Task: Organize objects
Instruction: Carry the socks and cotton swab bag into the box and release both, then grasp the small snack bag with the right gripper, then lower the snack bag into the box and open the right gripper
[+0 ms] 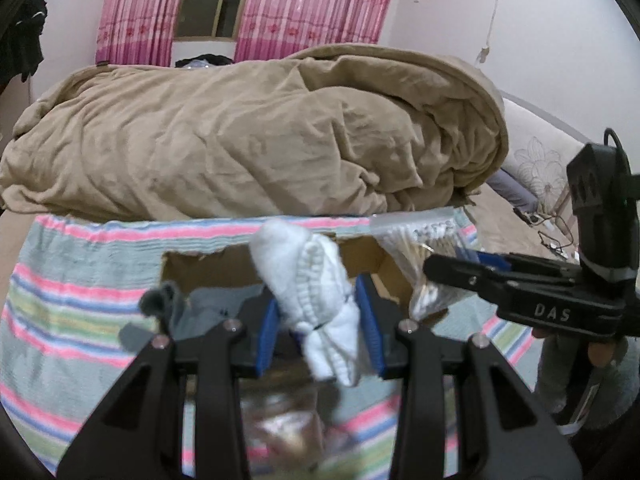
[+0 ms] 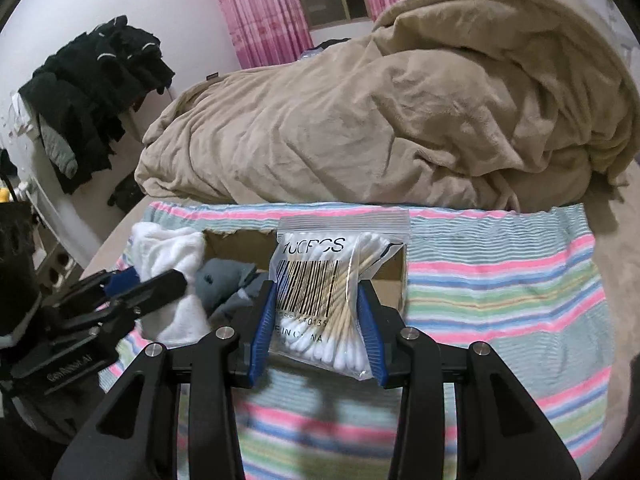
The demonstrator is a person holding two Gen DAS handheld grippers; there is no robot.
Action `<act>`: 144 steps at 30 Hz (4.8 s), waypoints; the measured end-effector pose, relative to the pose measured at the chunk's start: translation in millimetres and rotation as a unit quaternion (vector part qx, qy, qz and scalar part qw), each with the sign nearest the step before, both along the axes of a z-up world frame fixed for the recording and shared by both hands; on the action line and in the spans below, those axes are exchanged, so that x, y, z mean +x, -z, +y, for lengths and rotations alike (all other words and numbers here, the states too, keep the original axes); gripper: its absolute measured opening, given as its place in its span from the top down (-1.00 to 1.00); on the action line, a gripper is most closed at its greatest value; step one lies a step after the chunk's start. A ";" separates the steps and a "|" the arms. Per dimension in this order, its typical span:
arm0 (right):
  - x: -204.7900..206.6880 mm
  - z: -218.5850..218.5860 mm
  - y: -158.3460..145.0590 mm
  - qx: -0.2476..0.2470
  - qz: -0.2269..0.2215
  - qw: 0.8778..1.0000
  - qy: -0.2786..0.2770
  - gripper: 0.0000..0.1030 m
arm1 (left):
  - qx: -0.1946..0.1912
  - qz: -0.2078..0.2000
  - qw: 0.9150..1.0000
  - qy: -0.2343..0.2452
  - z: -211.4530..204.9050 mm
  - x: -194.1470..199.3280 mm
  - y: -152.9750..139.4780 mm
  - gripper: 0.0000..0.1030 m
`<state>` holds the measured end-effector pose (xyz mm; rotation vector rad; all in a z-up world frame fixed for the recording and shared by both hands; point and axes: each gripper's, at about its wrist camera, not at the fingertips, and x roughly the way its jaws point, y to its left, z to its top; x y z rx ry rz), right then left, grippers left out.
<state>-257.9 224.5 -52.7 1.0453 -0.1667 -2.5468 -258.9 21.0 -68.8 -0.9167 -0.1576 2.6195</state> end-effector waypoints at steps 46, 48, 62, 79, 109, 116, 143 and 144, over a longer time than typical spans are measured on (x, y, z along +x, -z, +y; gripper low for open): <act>78.4 -26.5 -13.9 -0.030 -0.001 0.999 0.017 -0.44 | 0.014 -0.021 0.999 -0.047 -54.4 115.7 -37.5 -0.51; 89.5 -30.2 -14.4 -0.029 0.002 0.999 0.015 -0.44 | 0.013 -0.023 0.998 -0.051 -59.8 130.2 -37.7 -0.52; 129.4 -50.9 1.8 0.003 -0.006 1.000 -0.009 -0.44 | -0.001 -0.072 0.994 -0.086 -89.8 161.6 13.4 -0.52; 81.0 -111.2 74.4 0.045 -0.060 0.996 -0.042 -0.44 | -0.012 -0.120 0.985 -0.122 -124.1 145.1 67.2 -0.52; 83.4 -99.9 37.1 0.094 -0.006 0.994 -0.054 0.11 | -0.005 -0.117 0.988 -0.103 -102.7 131.5 53.0 -0.52; 66.1 -84.6 13.2 0.091 0.015 0.995 -0.045 0.11 | -0.001 -0.088 0.991 -0.097 -92.4 118.8 27.6 -0.52; -44.6 -92.8 62.8 0.109 -0.028 0.993 -0.030 -0.11 | -0.012 -0.102 0.992 -0.078 -71.8 16.5 64.9 -0.52; -44.8 -91.5 62.8 0.107 -0.029 0.994 -0.026 -0.13 | -0.012 -0.104 0.991 -0.079 -72.5 16.8 65.4 -0.52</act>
